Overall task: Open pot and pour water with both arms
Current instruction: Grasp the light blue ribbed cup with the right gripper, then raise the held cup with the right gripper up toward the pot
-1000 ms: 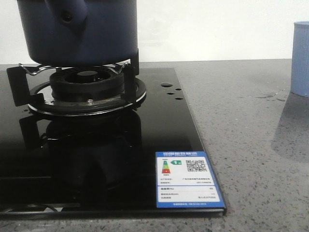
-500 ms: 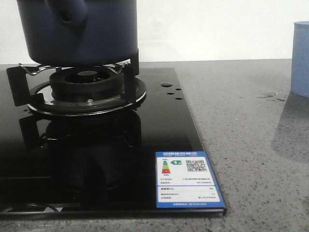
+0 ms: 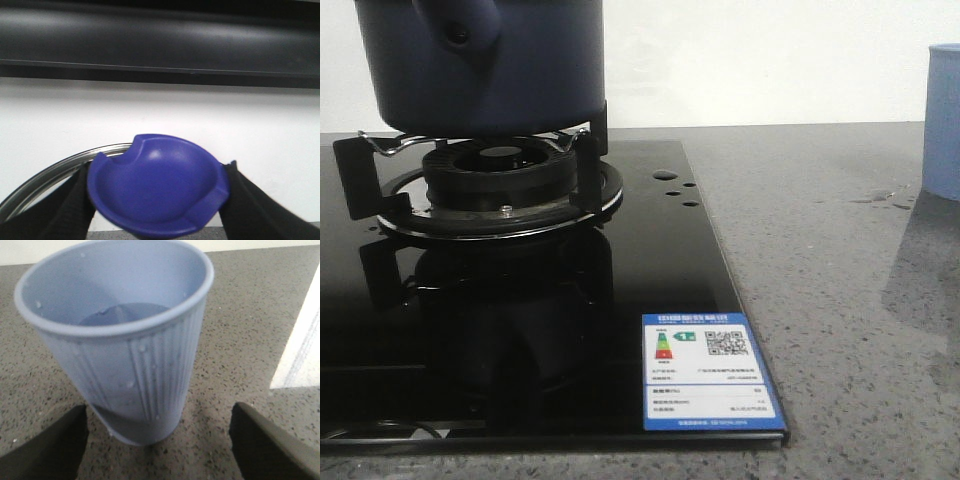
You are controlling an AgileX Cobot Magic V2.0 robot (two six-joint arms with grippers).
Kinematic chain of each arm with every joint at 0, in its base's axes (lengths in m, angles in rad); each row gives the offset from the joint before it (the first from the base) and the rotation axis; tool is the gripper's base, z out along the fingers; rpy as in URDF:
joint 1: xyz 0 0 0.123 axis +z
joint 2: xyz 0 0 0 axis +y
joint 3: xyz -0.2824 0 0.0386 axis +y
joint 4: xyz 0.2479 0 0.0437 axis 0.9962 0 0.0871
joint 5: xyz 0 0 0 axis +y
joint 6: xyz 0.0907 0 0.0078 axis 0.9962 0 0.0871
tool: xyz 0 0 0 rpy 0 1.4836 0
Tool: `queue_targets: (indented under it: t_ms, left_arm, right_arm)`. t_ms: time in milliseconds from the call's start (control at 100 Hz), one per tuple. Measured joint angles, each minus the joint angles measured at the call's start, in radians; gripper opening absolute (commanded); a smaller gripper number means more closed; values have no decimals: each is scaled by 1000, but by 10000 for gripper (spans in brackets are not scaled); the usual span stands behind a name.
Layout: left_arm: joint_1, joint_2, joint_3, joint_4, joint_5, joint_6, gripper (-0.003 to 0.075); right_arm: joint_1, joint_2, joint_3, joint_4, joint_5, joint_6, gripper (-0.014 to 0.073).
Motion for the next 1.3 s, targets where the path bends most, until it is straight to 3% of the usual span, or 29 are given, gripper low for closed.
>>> queue_targets:
  t_ms: [350,1050,1300]
  left_arm:
    - [0,0,0,0,0,0,370]
    - [0,0,0,0,0,0,370]
    - [0,0,0,0,0,0,370]
  right_arm:
    - [0,110,-43,0,-94,4,533]
    - [2,122,-44,-45,-192,18,540]
    - [2,122,-44,-45,-197,18,605]
